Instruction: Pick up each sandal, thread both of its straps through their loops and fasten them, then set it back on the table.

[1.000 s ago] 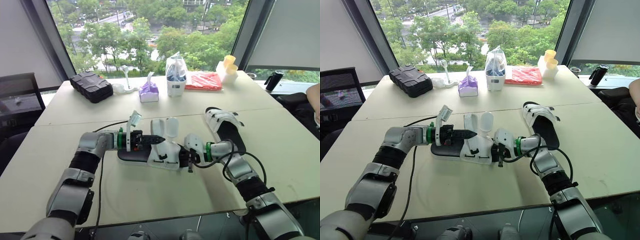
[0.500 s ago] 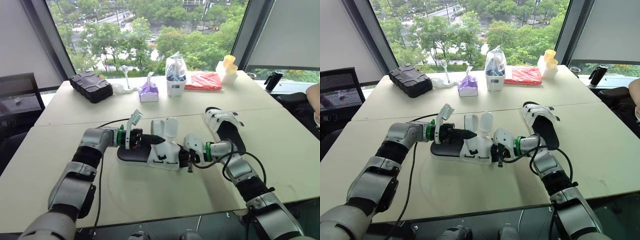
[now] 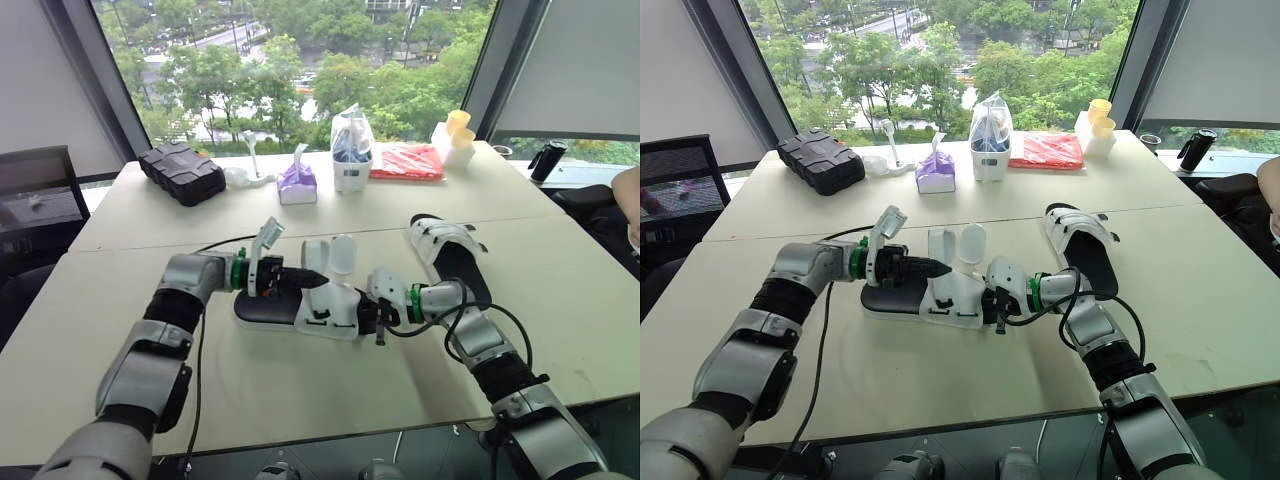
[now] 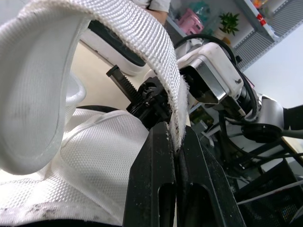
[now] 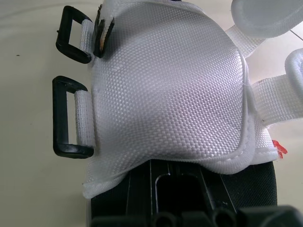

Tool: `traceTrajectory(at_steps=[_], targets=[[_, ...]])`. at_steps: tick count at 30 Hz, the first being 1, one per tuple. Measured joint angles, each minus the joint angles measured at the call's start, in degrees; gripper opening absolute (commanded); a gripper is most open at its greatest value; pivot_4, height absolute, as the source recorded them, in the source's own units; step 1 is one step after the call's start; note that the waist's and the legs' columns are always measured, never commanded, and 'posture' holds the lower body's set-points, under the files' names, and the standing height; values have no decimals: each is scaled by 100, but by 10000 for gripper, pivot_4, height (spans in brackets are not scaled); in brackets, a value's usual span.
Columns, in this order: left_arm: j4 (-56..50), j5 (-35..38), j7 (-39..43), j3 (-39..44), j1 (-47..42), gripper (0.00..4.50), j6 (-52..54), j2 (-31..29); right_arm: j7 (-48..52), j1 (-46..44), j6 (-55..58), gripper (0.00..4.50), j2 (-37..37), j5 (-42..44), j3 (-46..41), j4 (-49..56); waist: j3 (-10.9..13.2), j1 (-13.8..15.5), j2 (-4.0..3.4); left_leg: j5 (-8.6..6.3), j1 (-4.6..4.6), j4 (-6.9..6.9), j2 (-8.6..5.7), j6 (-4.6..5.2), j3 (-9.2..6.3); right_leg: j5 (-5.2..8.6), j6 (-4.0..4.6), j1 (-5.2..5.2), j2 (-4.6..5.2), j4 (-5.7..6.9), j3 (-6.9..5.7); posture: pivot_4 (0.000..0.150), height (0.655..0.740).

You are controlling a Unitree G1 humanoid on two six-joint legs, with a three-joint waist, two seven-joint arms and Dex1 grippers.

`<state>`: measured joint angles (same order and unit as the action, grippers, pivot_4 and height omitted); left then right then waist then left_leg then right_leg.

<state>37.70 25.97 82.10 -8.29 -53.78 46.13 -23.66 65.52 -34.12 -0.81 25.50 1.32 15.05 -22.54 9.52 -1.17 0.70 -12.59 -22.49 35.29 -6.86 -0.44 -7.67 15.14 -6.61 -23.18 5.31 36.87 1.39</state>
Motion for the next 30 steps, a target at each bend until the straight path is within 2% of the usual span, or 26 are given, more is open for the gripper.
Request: traceTrajectory(at_steps=[30], targets=[[-41,61,317,113,-56,366,360,-87,0,-4,-10,0,0,-6,8,-6,0,-1,0,1,0,0,1,-1,0,0,0,0,-1,1,0,1500,7400]])
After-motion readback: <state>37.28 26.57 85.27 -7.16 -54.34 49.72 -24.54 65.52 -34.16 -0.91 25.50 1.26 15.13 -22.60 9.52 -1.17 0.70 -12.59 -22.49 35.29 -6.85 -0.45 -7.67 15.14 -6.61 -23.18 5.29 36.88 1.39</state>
